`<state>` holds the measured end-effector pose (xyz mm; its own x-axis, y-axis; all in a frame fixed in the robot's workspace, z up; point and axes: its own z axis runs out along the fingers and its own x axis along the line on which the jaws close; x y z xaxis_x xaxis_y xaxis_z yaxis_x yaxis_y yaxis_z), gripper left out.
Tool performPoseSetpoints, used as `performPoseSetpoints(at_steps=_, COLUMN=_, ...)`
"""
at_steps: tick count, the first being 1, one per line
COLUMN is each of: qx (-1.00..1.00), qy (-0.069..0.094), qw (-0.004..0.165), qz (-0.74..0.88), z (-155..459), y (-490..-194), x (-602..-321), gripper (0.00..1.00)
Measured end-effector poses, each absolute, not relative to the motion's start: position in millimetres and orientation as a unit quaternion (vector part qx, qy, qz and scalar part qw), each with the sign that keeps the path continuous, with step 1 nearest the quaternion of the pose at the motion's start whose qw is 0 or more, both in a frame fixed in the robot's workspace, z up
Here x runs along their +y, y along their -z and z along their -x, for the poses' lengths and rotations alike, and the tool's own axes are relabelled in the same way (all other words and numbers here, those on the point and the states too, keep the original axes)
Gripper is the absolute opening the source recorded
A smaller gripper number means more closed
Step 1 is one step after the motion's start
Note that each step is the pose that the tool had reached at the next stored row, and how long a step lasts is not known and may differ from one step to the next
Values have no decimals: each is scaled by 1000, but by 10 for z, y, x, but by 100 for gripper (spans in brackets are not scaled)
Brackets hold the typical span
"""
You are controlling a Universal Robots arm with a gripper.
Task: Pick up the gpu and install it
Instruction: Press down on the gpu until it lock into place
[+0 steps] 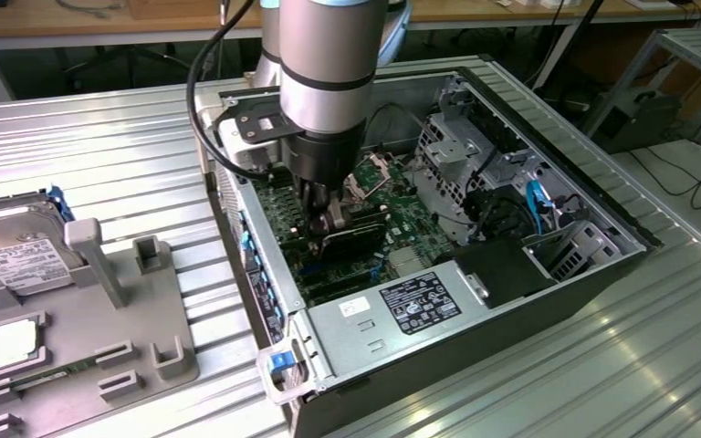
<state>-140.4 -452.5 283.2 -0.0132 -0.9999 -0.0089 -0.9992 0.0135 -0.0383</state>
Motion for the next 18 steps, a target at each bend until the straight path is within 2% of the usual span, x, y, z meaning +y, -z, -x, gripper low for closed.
performPoseSetpoints(at_steps=8, qx=712, qy=6, qw=12, qz=702, z=1405, y=-2719, x=-4528, gripper=11)
performPoseSetpoints(at_steps=18, qx=712, qy=6, qw=12, qz=702, z=1404, y=-2795, x=-4529, gripper=11)
